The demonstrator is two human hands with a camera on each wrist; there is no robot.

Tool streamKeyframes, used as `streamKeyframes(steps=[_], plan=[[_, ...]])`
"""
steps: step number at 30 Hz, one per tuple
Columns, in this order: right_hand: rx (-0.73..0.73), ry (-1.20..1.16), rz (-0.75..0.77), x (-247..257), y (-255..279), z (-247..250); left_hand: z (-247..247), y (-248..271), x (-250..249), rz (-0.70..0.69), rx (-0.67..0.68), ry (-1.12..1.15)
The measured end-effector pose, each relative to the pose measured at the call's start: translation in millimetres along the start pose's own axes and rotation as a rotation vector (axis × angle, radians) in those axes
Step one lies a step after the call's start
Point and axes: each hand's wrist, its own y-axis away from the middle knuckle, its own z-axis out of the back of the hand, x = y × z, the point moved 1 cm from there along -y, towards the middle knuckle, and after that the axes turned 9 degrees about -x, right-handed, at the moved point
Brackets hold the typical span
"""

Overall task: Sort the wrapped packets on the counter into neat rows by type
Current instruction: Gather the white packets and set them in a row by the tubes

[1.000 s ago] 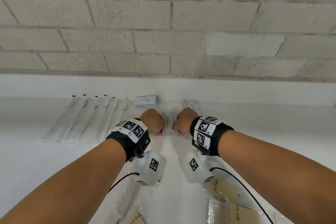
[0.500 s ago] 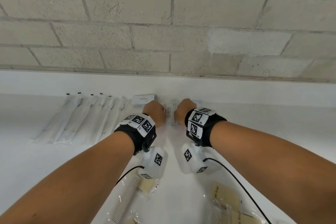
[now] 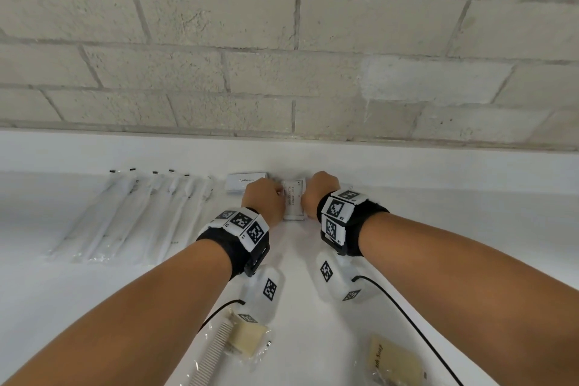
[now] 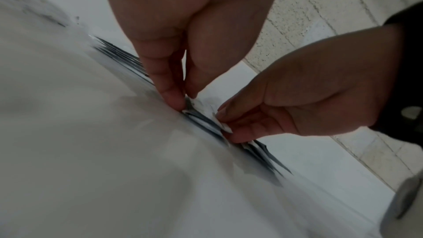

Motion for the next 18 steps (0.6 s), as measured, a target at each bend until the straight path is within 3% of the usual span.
streamKeyframes(steps=[8, 13, 18], plan=[[0.052, -0.042, 0.078, -5.5, 19.0, 3.8, 4.4, 10.7, 9.4, 0.084, 0.045, 0.227], [0.052, 0.053, 0.136, -6.0, 24.7, -5.6, 2.2, 18.8, 12.0, 0.065, 0.086, 0.243], [0.028, 0.048, 0.178, -4.1, 20.0, -7.4, -0.1, 16.8, 10.4, 0.027, 0.025, 0.208]])
